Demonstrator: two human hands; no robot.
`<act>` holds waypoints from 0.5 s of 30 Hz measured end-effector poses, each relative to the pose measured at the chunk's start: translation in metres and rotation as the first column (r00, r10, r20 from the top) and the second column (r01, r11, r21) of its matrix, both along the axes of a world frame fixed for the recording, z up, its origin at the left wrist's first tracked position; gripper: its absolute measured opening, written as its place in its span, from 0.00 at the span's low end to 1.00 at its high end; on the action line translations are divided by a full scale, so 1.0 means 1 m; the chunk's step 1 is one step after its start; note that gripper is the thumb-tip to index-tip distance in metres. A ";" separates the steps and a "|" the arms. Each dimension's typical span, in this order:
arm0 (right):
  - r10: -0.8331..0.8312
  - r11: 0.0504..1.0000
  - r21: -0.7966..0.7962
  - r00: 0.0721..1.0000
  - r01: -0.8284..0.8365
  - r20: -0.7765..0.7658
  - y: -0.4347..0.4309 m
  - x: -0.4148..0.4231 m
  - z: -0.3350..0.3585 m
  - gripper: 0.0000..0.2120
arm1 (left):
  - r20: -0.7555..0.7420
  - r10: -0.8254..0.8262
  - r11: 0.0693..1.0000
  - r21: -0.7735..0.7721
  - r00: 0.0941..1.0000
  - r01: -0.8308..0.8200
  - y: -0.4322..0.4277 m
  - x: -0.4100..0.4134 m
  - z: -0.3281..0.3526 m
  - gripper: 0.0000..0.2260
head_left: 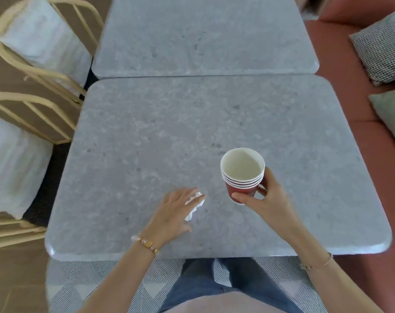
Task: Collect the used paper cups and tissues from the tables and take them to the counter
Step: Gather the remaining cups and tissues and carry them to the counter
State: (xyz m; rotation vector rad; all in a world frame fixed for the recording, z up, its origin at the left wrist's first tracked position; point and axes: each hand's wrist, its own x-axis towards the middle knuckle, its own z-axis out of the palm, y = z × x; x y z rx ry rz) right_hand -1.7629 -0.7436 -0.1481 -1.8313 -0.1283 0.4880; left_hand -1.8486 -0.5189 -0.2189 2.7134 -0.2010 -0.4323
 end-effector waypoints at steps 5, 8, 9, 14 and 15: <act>-0.092 0.996 0.007 0.995 0.092 0.036 -0.002 -0.014 -0.002 0.30 | 0.011 -0.163 0.987 0.011 0.986 0.163 0.005 0.006 -0.013 0.36; -0.129 0.992 0.010 0.990 0.128 0.056 -0.003 -0.020 -0.004 0.31 | 0.060 -0.175 0.984 -0.018 0.983 0.176 0.006 0.010 -0.019 0.34; -0.137 0.991 0.011 0.989 0.137 0.061 -0.004 -0.021 -0.004 0.31 | 0.075 -0.165 0.985 -0.031 0.983 0.167 0.006 0.011 -0.019 0.33; -0.162 0.987 0.010 0.983 0.162 0.089 -0.003 -0.023 -0.003 0.31 | 0.066 -0.122 0.989 -0.075 0.990 0.127 0.006 0.014 -0.014 0.22; -0.165 0.986 0.009 0.982 0.165 0.092 -0.003 -0.023 -0.002 0.31 | 0.063 -0.101 0.991 -0.081 0.993 0.106 0.006 0.014 -0.013 0.20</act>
